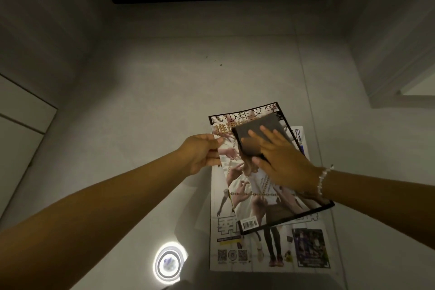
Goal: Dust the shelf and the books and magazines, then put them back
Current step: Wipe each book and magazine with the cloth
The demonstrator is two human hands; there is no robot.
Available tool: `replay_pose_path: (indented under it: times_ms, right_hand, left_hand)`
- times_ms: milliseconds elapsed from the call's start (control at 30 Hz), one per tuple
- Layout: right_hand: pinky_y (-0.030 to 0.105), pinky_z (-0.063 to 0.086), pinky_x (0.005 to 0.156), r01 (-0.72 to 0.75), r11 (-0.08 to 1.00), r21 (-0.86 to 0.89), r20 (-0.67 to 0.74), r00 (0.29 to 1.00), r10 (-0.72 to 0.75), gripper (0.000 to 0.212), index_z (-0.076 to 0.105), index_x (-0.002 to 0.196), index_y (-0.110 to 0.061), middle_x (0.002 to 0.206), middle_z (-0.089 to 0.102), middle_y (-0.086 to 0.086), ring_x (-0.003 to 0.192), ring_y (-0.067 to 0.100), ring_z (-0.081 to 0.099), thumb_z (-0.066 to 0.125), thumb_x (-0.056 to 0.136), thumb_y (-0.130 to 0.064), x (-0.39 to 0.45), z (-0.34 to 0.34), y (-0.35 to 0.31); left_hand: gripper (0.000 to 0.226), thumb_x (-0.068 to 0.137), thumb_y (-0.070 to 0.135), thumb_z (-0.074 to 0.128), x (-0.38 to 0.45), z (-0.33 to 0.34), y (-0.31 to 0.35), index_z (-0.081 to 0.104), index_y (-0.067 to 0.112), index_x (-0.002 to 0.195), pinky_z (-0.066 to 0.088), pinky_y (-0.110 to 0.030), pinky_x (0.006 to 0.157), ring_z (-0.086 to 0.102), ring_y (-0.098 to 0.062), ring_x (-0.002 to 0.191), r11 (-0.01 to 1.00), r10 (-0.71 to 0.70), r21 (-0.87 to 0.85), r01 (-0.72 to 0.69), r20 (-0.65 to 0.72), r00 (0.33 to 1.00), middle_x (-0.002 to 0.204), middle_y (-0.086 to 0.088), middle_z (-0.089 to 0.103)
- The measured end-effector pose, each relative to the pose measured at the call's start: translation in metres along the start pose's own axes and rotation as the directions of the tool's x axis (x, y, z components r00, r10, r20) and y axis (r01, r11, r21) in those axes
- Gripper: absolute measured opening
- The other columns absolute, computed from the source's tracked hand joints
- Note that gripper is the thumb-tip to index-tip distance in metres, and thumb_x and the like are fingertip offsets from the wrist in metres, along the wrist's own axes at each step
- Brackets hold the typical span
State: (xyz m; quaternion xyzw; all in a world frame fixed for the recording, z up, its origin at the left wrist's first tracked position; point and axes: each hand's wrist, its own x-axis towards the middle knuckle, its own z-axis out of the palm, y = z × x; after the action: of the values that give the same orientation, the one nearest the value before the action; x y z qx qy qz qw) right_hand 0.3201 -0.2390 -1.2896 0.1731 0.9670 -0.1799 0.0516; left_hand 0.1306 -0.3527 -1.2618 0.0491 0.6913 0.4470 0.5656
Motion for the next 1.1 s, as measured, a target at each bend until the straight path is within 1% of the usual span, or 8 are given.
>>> replay_pose_path:
  times_ms: [100, 167, 267, 334, 467, 701, 1001, 1101]
  right_hand:
    - [0.039, 0.005, 0.12, 0.236, 0.956, -0.173, 0.029, 0.972, -0.235, 0.05, 0.018, 0.146, -0.036, 0.149, 0.019, -0.011, 0.144, 0.018, 0.008, 0.01, 0.099, -0.052, -0.028, 0.004, 0.004]
    - [0.042, 0.016, 0.118, 0.292, 0.923, -0.251, 0.094, 0.956, -0.277, 0.049, 0.024, 0.146, -0.032, 0.15, 0.027, -0.004, 0.142, 0.021, 0.019, 0.014, 0.102, -0.048, -0.033, 0.001, 0.025]
    - [0.045, 0.015, 0.113, 0.117, 0.973, -0.201, 0.073, 0.992, -0.104, 0.054, 0.021, 0.146, -0.033, 0.15, 0.023, -0.005, 0.141, 0.022, 0.018, 0.007, 0.099, -0.053, -0.026, -0.012, 0.039]
    - [0.036, -0.001, 0.115, 0.03, 0.988, -0.152, 0.023, 0.999, -0.027, 0.064, 0.013, 0.144, -0.036, 0.151, 0.012, -0.009, 0.144, 0.02, 0.005, -0.008, 0.09, -0.062, -0.021, -0.012, 0.032]
    - [0.03, -0.021, 0.11, 0.198, 0.977, -0.077, 0.079, 0.978, -0.192, 0.061, 0.01, 0.144, -0.04, 0.152, 0.004, -0.013, 0.142, 0.016, -0.011, -0.006, 0.089, -0.062, -0.02, 0.0, -0.012]
    - [0.038, 0.008, 0.115, 0.311, 0.935, -0.171, 0.036, 0.95, -0.309, 0.05, 0.027, 0.146, -0.031, 0.152, 0.028, -0.002, 0.143, 0.022, 0.017, 0.017, 0.101, -0.05, -0.014, 0.016, -0.014]
    - [0.038, 0.007, 0.118, 0.063, 0.981, -0.182, -0.084, 0.993, -0.08, 0.048, 0.02, 0.146, -0.032, 0.15, 0.027, -0.003, 0.141, 0.024, 0.022, 0.014, 0.101, -0.048, -0.032, 0.009, 0.021]
    - [0.041, 0.012, 0.116, 0.121, 0.97, -0.211, -0.092, 0.985, -0.143, 0.049, 0.026, 0.145, -0.031, 0.149, 0.031, -0.002, 0.14, 0.026, 0.025, 0.014, 0.101, -0.049, -0.044, 0.019, -0.003]
  left_hand:
    - [0.025, 0.09, 0.011, 0.062, -0.001, -0.001, -0.004, 0.061, 0.004, 0.114, 0.054, -0.025, 0.051, 0.069, -0.019, 0.07, 1.0, 0.012, -0.012, -0.012, -0.01, 1.0, 0.093, -0.013, 0.07]
    - [0.025, 0.089, 0.01, 0.063, 0.0, -0.001, -0.005, 0.062, 0.002, 0.113, 0.056, -0.027, 0.055, 0.071, -0.02, 0.073, 1.0, 0.023, -0.011, -0.023, -0.021, 1.0, 0.099, -0.016, 0.071]
    - [0.014, 0.09, 0.007, 0.061, 0.002, 0.001, -0.005, 0.063, 0.001, 0.103, 0.059, -0.03, 0.061, 0.072, -0.025, 0.085, 0.998, 0.021, -0.055, -0.022, -0.014, 1.0, 0.102, -0.021, 0.07]
    - [0.006, 0.091, 0.007, 0.06, 0.002, 0.002, -0.005, 0.064, 0.004, 0.094, 0.059, -0.031, 0.063, 0.071, -0.028, 0.091, 0.998, 0.019, -0.06, -0.02, -0.016, 1.0, 0.102, -0.022, 0.07]
    - [0.006, 0.094, 0.008, 0.056, 0.002, 0.002, -0.003, 0.06, 0.007, 0.09, 0.057, -0.027, 0.055, 0.069, -0.019, 0.071, 0.997, -0.002, -0.074, 0.003, 0.012, 1.0, 0.087, -0.012, 0.069]
    - [0.003, 0.089, 0.006, 0.062, 0.001, -0.001, -0.003, 0.06, 0.007, 0.091, 0.055, -0.024, 0.054, 0.065, -0.016, 0.066, 0.999, 0.044, -0.005, -0.044, 0.013, 0.999, 0.081, -0.009, 0.067]
    - [0.006, 0.087, 0.003, 0.064, 0.002, 0.003, -0.003, 0.062, 0.007, 0.084, 0.054, -0.024, 0.049, 0.067, -0.013, 0.058, 0.999, 0.039, -0.017, -0.04, -0.054, 0.998, 0.078, -0.01, 0.069]
    - [0.004, 0.088, 0.004, 0.063, 0.0, 0.004, -0.004, 0.063, 0.005, 0.092, 0.053, -0.023, 0.048, 0.069, -0.014, 0.061, 0.999, 0.037, -0.027, -0.038, -0.047, 0.998, 0.084, -0.012, 0.071]
